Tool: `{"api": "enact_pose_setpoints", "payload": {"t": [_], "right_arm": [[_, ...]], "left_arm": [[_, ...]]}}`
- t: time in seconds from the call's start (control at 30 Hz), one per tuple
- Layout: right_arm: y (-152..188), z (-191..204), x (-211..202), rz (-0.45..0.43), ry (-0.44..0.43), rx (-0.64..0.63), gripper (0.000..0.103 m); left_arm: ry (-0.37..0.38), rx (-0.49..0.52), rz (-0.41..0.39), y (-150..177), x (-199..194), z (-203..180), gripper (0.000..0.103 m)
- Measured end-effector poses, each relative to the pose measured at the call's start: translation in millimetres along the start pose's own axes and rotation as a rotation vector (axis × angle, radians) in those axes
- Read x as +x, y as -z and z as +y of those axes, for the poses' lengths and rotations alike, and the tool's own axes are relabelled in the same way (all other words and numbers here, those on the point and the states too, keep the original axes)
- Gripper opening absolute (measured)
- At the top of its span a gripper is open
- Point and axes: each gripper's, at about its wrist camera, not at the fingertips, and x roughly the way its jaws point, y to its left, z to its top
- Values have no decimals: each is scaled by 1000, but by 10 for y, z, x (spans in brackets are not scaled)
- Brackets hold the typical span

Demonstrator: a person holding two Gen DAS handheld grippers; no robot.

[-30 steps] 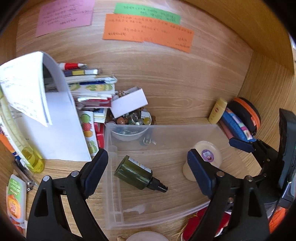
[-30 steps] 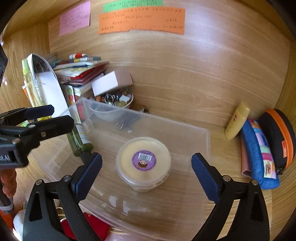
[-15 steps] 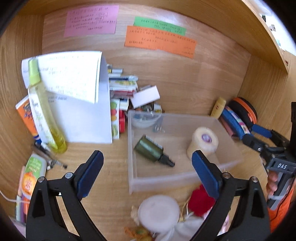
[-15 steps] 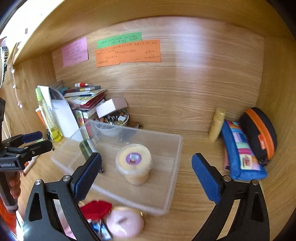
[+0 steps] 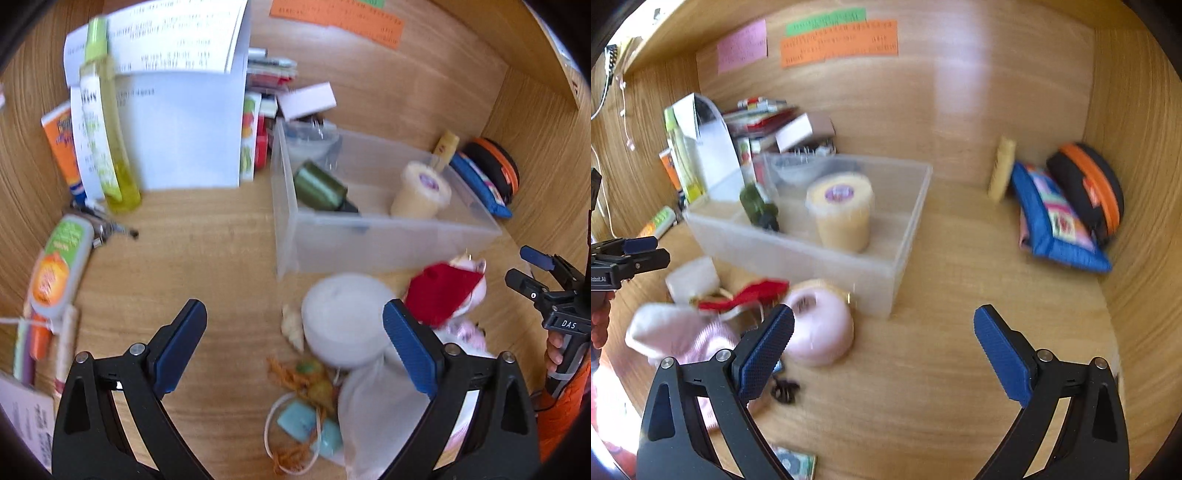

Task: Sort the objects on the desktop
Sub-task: 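Move both grippers back toward the remaining items beside the box, then grasp the white round container with the left gripper while the right grasps the pink compact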

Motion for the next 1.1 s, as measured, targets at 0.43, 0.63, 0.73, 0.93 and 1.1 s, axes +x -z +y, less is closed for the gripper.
{"api": "enact_pose_setpoints", "payload": {"t": [0.43, 0.63, 0.73, 0.93, 1.1], "right_arm": [[133, 135, 270, 102, -61, -15, 97], [126, 192, 383, 122, -95, -8, 96], [103, 247, 427, 122, -103, -25, 94], [72, 356, 542, 142, -130, -60, 70], [82, 410, 554, 142, -151, -82, 61]], "left_arm": [[93, 37, 63, 68, 230, -168, 97], [147, 28, 102, 7, 366, -147, 97], [175, 8, 125, -20, 436, -124, 97], [167, 18, 118, -43, 488, -148, 89], [173, 7, 101, -58, 493, -111, 83]]}}
